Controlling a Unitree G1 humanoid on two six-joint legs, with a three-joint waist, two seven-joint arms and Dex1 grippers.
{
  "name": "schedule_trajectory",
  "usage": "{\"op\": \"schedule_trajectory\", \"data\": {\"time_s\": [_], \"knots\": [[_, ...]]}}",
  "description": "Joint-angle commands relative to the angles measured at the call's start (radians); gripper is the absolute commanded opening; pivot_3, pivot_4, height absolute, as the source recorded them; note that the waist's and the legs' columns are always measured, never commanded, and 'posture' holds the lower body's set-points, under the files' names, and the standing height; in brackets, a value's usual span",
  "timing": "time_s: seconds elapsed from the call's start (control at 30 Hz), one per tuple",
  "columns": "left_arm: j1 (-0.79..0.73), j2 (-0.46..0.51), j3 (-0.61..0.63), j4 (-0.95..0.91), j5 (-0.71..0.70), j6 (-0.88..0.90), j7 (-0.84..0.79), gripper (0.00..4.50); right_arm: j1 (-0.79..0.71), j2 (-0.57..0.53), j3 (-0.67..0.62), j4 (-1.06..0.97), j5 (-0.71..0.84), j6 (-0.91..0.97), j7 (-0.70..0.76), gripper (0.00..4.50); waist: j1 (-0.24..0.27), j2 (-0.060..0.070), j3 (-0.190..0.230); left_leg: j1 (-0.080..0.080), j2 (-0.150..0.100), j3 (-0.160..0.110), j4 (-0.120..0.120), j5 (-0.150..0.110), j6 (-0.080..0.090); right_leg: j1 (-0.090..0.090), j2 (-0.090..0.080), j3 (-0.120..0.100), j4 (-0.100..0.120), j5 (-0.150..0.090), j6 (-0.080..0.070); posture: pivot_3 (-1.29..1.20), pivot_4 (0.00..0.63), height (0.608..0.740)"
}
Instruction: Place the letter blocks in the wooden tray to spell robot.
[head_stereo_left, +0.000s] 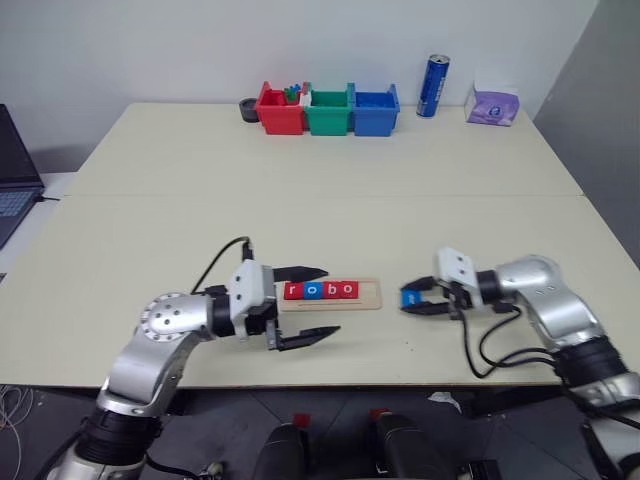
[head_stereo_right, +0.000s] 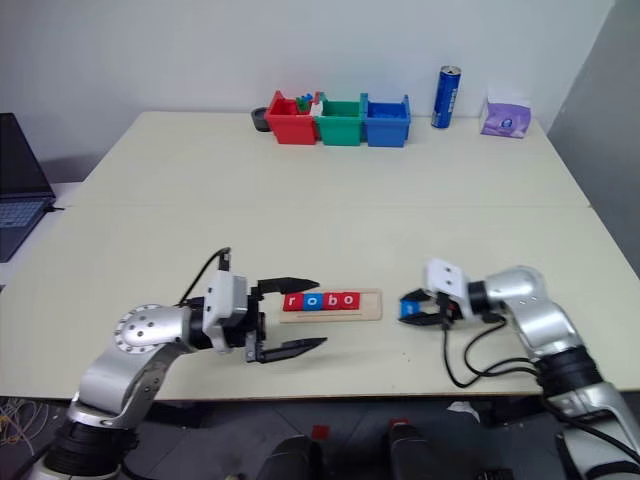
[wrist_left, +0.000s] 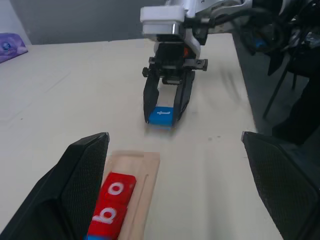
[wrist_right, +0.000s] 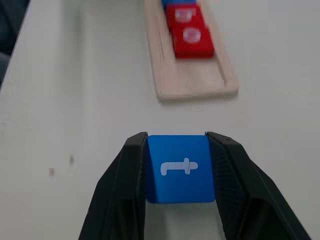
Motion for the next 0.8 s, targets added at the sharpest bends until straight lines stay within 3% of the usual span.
{"op": "schedule_trajectory", "data": {"time_s": [0.03, 0.33, 0.8], "knots": [[0.013, 0.037, 0.085, 0.008, -0.015, -0.018, 0.006, 4.50, -0.054, 0.060, 0.025, -0.067, -0.005, 0.054, -0.053, 1.43, 0.001, 0.000, 0.000, 0.000, 0.000, -0.001, 0.000, 0.000, 0.000, 0.000, 0.001, -0.001, 0.000, 0.000, -0.001, 0.00, 0.150, 0.740], [0.040, 0.033, 0.114, -0.026, -0.025, 0.010, 0.055, 4.50, -0.115, 0.097, 0.067, 0.036, -0.094, 0.053, -0.109, 1.43, 0.016, 0.000, 0.000, -0.003, -0.003, 0.001, 0.001, 0.000, 0.000, 0.000, -0.008, -0.001, -0.002, 0.001, -0.002, 0.00, 0.150, 0.740], [0.046, 0.037, 0.111, -0.058, -0.019, 0.030, 0.105, 4.50, -0.173, 0.127, 0.090, 0.136, -0.115, 0.037, -0.079, 1.43, 0.011, 0.000, 0.000, -0.003, -0.002, 0.000, 0.000, 0.000, 0.000, 0.000, -0.005, -0.002, -0.001, 0.001, -0.003, 0.00, 0.150, 0.740]]}}
